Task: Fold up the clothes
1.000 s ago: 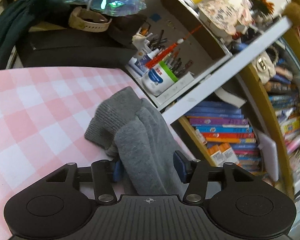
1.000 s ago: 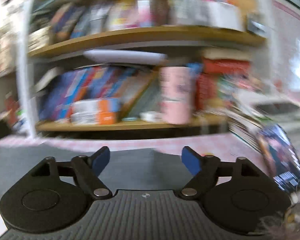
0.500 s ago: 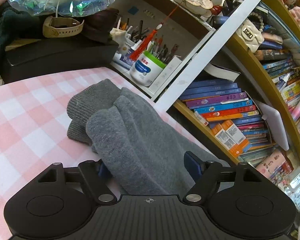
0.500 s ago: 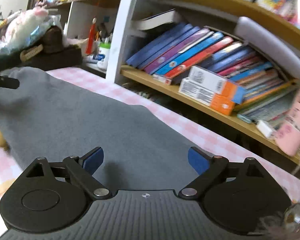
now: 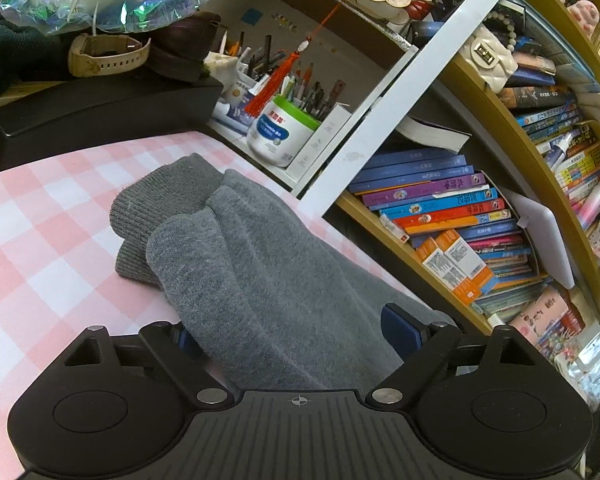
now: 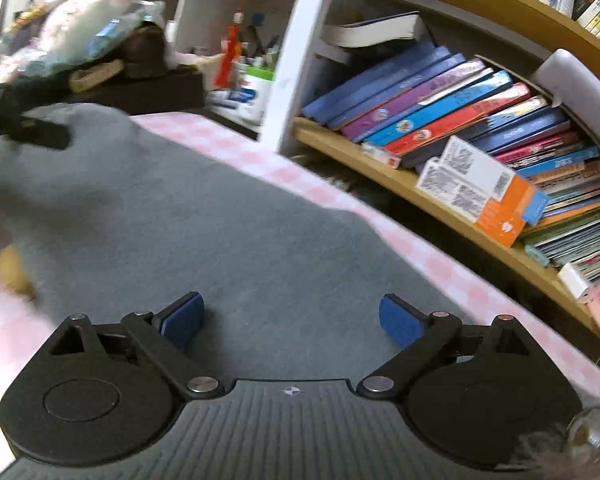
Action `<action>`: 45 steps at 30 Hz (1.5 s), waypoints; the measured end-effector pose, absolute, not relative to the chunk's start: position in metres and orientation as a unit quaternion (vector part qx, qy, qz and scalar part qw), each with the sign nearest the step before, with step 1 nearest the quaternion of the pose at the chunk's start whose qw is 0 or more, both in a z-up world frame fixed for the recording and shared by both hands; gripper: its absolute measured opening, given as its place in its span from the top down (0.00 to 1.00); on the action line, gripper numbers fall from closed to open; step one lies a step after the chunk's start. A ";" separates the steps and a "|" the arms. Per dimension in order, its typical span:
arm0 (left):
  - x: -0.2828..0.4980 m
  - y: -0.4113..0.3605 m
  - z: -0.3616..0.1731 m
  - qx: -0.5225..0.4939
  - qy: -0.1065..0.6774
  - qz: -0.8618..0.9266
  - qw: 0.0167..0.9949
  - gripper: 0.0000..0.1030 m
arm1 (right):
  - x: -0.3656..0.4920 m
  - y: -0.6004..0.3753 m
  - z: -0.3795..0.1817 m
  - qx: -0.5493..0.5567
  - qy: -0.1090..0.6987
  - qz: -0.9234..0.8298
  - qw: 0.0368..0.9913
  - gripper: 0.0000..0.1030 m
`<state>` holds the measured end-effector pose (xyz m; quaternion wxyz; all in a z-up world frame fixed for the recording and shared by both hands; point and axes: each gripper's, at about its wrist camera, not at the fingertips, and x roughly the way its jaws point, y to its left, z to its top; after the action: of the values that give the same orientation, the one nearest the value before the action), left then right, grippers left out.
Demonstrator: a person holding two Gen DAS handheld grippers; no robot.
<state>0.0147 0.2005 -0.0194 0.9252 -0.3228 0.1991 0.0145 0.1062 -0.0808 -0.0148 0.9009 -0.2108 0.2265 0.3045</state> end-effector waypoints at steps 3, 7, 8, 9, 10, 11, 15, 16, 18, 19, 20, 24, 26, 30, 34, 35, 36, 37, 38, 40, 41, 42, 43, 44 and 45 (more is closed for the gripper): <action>0.014 0.200 -0.020 -0.323 0.199 0.015 0.925 0.12 | 0.084 -0.088 -0.017 -0.218 0.214 0.318 0.897 0.08; 0.013 0.201 -0.020 -0.326 0.196 0.020 0.925 0.16 | 0.060 -0.101 -0.016 -0.223 0.198 0.322 0.899 0.08; 0.013 0.201 -0.020 -0.326 0.196 0.023 0.924 0.18 | 0.057 -0.104 -0.016 -0.219 0.200 0.323 0.899 0.08; 0.013 0.202 -0.020 -0.327 0.196 0.027 0.924 0.20 | 0.057 -0.106 -0.017 -0.211 0.206 0.326 0.898 0.08; 0.012 0.202 -0.020 -0.328 0.197 0.032 0.923 0.25 | 0.056 -0.109 -0.017 -0.202 0.213 0.328 0.898 0.08; 0.012 0.204 -0.021 -0.331 0.198 0.037 0.922 0.35 | 0.057 -0.109 -0.017 -0.198 0.217 0.329 0.897 0.08; 0.011 0.213 -0.027 -0.360 0.201 0.043 0.910 0.65 | 0.059 -0.110 -0.019 -0.192 0.229 0.332 0.895 0.04; 0.011 0.216 -0.029 -0.367 0.199 0.043 0.908 0.71 | 0.060 -0.110 -0.019 -0.190 0.231 0.333 0.894 0.03; 0.009 0.217 -0.029 -0.372 0.192 0.043 0.907 0.79 | 0.061 -0.111 -0.019 -0.185 0.237 0.334 0.894 0.01; 0.007 0.215 -0.027 -0.366 0.185 0.042 0.911 0.82 | 0.062 -0.111 -0.019 -0.183 0.239 0.334 0.893 0.01; 0.005 0.213 -0.024 -0.358 0.177 0.041 0.916 0.84 | 0.062 -0.112 -0.020 -0.181 0.241 0.335 0.893 0.00; -0.004 0.188 -0.002 -0.292 0.129 0.029 0.947 0.85 | 0.064 -0.113 -0.020 -0.174 0.247 0.338 0.891 0.00; -0.007 0.170 0.010 -0.260 0.111 0.020 0.959 0.86 | 0.066 -0.115 -0.020 -0.167 0.252 0.342 0.890 0.00; -0.009 0.131 0.036 -0.190 0.091 0.000 0.978 0.86 | 0.071 -0.118 -0.021 -0.150 0.264 0.349 0.887 0.00; -0.002 0.088 0.062 -0.099 0.088 -0.018 0.991 0.86 | 0.077 -0.128 -0.018 -0.114 0.268 0.364 0.885 0.00; 0.000 0.079 0.066 -0.080 0.090 -0.021 0.992 0.86 | 0.078 -0.135 -0.016 -0.093 0.261 0.375 0.885 0.00; 0.002 0.070 0.070 -0.062 0.093 -0.025 0.993 0.86 | 0.080 -0.144 -0.012 -0.068 0.255 0.385 0.884 0.00; 0.003 0.062 0.072 -0.045 0.097 -0.026 0.994 0.86 | 0.082 -0.150 -0.007 -0.052 0.253 0.388 0.885 0.00; 0.004 0.054 0.074 -0.028 0.101 -0.028 0.994 0.86 | 0.084 -0.159 -0.002 -0.038 0.248 0.384 0.889 0.00; 0.007 0.041 0.075 0.001 0.110 -0.029 0.993 0.86 | 0.085 -0.176 0.006 -0.015 0.237 0.374 0.896 0.00; 0.009 0.037 0.075 0.009 0.114 -0.030 0.993 0.86 | 0.086 -0.186 0.008 -0.003 0.236 0.370 0.898 0.00; 0.010 0.032 0.075 0.017 0.118 -0.032 0.992 0.86 | 0.087 -0.195 0.008 0.008 0.240 0.366 0.899 0.00; 0.011 0.028 0.075 0.022 0.121 -0.034 0.992 0.86 | 0.088 -0.204 0.007 0.019 0.244 0.362 0.899 0.00; 0.011 0.024 0.075 0.028 0.124 -0.035 0.991 0.86 | 0.089 -0.212 0.005 0.031 0.250 0.358 0.899 0.00; 0.011 0.018 0.074 0.039 0.126 -0.036 0.991 0.86 | 0.090 -0.219 0.004 0.042 0.256 0.353 0.899 0.00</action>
<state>0.0109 0.0181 0.0741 0.9906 0.0387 0.1263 -0.0360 0.0901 -0.2195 0.0037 0.8988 0.0420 0.2561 0.3534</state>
